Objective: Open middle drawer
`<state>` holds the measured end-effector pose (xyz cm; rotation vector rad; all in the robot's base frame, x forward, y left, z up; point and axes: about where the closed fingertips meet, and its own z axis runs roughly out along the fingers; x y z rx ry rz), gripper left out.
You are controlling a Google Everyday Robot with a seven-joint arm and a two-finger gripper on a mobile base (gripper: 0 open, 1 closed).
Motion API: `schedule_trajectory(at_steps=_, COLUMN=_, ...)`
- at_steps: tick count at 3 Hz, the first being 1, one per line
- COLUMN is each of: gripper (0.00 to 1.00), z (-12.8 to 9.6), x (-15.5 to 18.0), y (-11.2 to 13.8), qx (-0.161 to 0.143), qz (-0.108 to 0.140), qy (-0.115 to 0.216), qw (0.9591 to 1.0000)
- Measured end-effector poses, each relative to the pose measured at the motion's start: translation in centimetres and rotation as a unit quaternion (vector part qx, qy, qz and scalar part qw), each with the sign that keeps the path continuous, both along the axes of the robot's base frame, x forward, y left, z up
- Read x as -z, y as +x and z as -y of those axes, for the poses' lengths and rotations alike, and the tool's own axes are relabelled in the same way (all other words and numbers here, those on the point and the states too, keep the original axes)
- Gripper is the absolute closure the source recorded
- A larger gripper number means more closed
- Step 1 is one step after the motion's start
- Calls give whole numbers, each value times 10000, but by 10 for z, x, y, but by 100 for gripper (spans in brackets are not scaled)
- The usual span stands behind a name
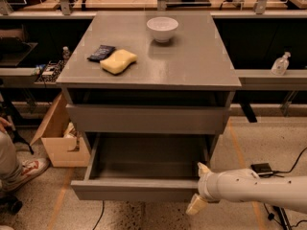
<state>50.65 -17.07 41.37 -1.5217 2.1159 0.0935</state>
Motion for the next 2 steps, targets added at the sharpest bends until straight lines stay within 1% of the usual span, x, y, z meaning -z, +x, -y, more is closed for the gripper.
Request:
schedule_trajectory(at_steps=1, gripper=0, z=-2, x=-4, y=5, qx=-33, qz=58, qy=110, qw=9999)
schedule_trajectory(at_steps=2, gripper=0, z=-5, x=-12, y=16, qx=45, qz=28, qy=606, qw=9981)
